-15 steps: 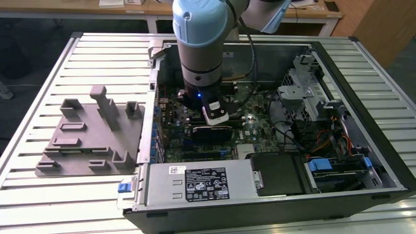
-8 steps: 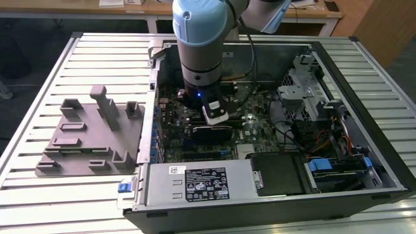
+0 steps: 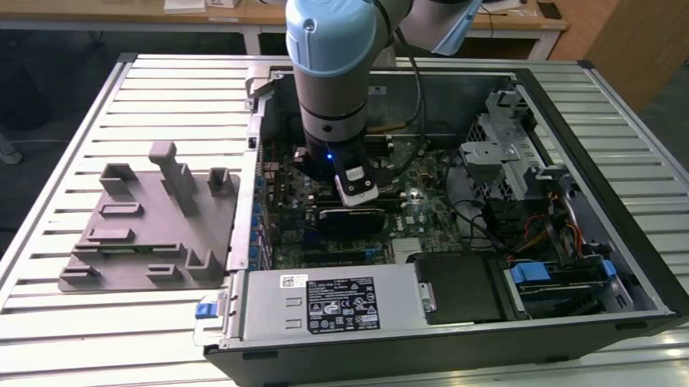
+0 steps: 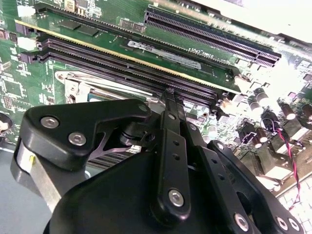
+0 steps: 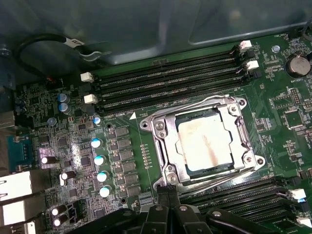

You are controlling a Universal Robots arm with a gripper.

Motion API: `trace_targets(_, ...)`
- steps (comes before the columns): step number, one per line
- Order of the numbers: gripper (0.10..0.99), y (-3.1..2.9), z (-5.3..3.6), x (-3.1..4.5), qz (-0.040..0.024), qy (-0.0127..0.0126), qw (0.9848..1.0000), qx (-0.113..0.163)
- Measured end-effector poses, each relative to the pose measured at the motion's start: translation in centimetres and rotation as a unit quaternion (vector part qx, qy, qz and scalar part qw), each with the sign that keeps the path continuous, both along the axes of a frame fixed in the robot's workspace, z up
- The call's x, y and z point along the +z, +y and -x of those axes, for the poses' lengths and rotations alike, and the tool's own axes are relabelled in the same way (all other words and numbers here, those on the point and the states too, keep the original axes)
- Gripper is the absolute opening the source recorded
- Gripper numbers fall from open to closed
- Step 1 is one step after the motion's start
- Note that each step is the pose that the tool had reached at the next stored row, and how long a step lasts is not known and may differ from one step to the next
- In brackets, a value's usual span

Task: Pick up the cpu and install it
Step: 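Install the second cpu locking lever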

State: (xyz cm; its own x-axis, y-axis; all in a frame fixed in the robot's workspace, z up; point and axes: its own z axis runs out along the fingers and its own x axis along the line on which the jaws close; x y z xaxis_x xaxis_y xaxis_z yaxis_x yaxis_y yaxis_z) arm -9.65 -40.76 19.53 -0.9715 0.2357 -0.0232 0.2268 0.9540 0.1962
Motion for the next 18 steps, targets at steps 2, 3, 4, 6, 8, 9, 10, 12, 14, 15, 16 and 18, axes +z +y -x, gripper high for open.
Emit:
trace_targets(2, 0.106, 0.02, 0.0, 0.0, 0.0, -0.0001, 1.0, 0.0)
trace_targets(3, 0.106, 0.05, 0.0, -0.03, -0.0004, -0.0002, 1.0, 0.0)
trace_targets(4, 0.106, 0.07, 0.01, -0.04, -0.0005, -0.0002, 1.0, 0.0)
trace_targets(6, 0.106, 0.09, 0.02, -0.02, 0.0, 0.0, 1.0, 0.0)
trace_targets(8, 0.106, 0.13, 0.02, -0.02, 0.0, 0.0, 1.0, 0.0)
trace_targets(9, 0.106, 0.14, 0.02, -0.02, 0.0, 0.0, 1.0, 0.0)
trace_targets(10, 0.106, 0.15, 0.03, -0.03, -0.0001, 0.0, 1.0, 0.0)
trace_targets(12, 0.106, 0.16, 0.03, -0.03, -0.0001, 0.0, 1.0, 0.0)
trace_targets(14, 0.106, 0.16, 0.02, 0.02, 0.0001, 0.0, 1.0, 0.0)
trace_targets(15, 0.106, 0.16, 0.02, 0.12, 0.0001, 0.0001, 1.0, 0.0)
trace_targets(16, 0.106, 0.16, 0.02, 0.24, 0.0, 0.0, 1.0, 0.0)
trace_targets(18, 0.106, 0.16, 0.0, 0.46, -0.0001, 0.0, 1.0, 0.0)
